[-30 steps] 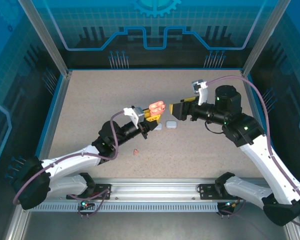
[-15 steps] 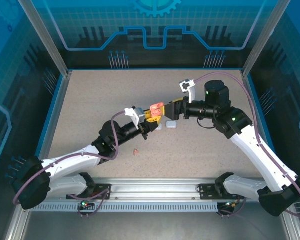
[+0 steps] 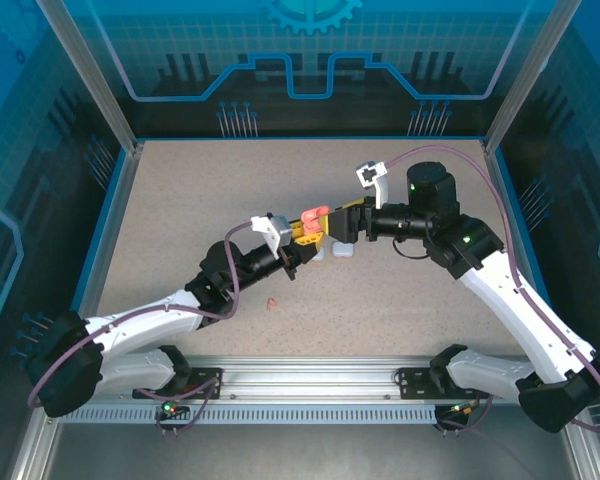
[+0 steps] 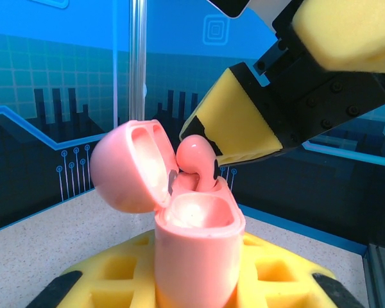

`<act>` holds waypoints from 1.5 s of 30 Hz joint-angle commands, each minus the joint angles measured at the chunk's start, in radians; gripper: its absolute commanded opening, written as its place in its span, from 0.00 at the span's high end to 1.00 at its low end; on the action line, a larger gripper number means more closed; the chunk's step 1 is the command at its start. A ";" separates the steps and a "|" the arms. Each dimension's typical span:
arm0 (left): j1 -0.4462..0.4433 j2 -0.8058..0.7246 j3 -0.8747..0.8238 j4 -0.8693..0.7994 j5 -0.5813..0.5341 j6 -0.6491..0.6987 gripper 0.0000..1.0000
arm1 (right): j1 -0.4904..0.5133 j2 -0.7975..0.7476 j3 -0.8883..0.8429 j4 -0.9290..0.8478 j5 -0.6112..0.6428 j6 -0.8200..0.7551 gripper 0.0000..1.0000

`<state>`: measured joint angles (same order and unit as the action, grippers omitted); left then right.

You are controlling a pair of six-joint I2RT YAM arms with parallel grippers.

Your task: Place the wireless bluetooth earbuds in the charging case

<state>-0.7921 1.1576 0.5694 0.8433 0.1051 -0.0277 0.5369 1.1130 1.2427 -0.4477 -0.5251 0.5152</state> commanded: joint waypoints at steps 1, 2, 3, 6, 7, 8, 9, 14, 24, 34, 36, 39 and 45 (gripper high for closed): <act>-0.007 0.005 0.008 0.026 -0.004 -0.021 1.00 | 0.012 0.000 0.018 -0.031 -0.009 -0.007 0.24; -0.007 0.006 0.007 0.026 -0.002 -0.022 1.00 | 0.014 0.000 0.020 -0.040 0.000 -0.013 0.24; -0.008 0.005 0.007 0.026 -0.002 -0.023 1.00 | 0.014 -0.001 0.021 -0.048 0.011 -0.016 0.23; -0.007 0.004 0.006 0.025 -0.002 -0.022 1.00 | 0.014 -0.005 0.024 -0.054 0.039 -0.027 0.22; -0.007 0.004 0.006 0.025 -0.002 -0.021 1.00 | 0.013 -0.008 0.026 -0.052 0.052 -0.030 0.22; -0.007 0.004 0.005 0.024 -0.001 -0.021 1.00 | 0.013 -0.011 0.028 -0.051 0.063 -0.035 0.21; -0.008 0.002 0.004 0.024 -0.001 -0.020 1.00 | 0.012 -0.013 0.027 -0.049 0.071 -0.038 0.20; -0.007 0.002 0.006 0.023 0.005 -0.024 1.00 | 0.016 0.014 0.028 -0.017 0.027 -0.028 0.16; -0.007 0.005 0.007 0.015 -0.002 -0.030 1.00 | 0.039 0.029 0.035 0.016 -0.027 -0.028 0.18; -0.007 0.005 0.007 0.009 -0.031 -0.033 1.00 | 0.039 -0.006 0.027 -0.050 0.012 -0.056 0.23; -0.008 0.007 0.009 0.009 -0.032 -0.035 1.00 | 0.040 -0.008 0.025 -0.057 0.017 -0.059 0.22; -0.007 0.010 0.010 0.009 -0.028 -0.036 1.00 | 0.038 -0.005 0.024 -0.064 0.028 -0.061 0.22; -0.007 0.014 0.010 0.009 -0.024 -0.036 1.00 | 0.040 0.016 0.038 -0.057 0.056 -0.046 0.21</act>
<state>-0.7925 1.1645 0.5694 0.8391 0.0906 -0.0532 0.5690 1.1210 1.2510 -0.4908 -0.4850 0.4698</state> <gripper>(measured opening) 0.217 0.793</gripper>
